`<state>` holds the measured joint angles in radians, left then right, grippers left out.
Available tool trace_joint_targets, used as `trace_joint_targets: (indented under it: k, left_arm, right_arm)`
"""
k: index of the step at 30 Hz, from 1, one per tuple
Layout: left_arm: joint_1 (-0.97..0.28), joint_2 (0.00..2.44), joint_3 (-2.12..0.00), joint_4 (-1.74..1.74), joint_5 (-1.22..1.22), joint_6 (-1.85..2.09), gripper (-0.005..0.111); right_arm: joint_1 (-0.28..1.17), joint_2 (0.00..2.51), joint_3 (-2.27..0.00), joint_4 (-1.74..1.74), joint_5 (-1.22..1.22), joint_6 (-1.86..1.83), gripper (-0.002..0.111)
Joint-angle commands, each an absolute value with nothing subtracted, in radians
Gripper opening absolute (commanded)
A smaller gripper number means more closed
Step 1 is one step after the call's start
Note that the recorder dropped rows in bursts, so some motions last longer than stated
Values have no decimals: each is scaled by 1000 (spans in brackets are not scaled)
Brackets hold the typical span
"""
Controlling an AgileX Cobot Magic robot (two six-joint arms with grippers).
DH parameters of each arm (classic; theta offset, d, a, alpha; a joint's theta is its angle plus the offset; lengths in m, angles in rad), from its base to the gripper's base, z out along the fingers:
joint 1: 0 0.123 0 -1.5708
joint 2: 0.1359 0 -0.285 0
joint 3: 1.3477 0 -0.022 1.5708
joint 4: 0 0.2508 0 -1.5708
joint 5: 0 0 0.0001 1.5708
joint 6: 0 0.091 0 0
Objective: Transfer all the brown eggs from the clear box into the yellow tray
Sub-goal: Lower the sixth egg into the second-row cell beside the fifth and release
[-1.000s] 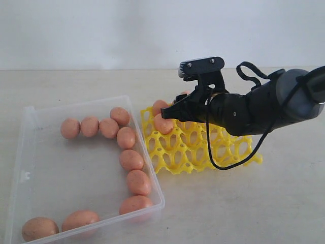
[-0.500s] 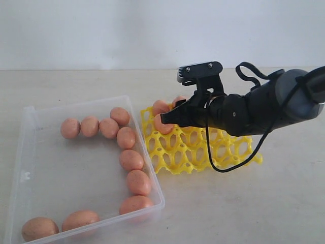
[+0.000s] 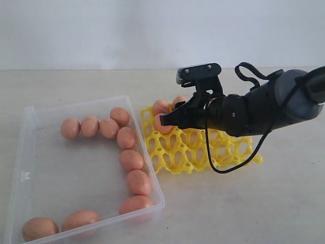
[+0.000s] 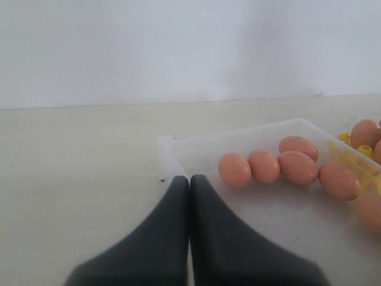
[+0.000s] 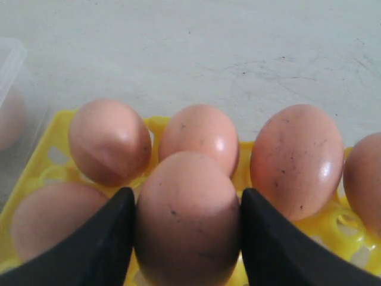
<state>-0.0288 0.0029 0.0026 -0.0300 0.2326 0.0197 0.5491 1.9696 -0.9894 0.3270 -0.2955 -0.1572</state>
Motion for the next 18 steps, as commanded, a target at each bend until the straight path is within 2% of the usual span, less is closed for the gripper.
trace_joint_targets:
  k: [1,8,18]
  left_arm:
    - [-33,0,0,-35,232,20,-4]
    - [-33,0,0,-35,232,20,-4]
    - [-33,0,0,-35,232,20,-4]
  right_arm:
    - [556,1967,-989,328,-294,-159,0]
    - [556,1967,-989,328,-297,-159,0]
    - [556,1967,-966,318,-462,-166,0]
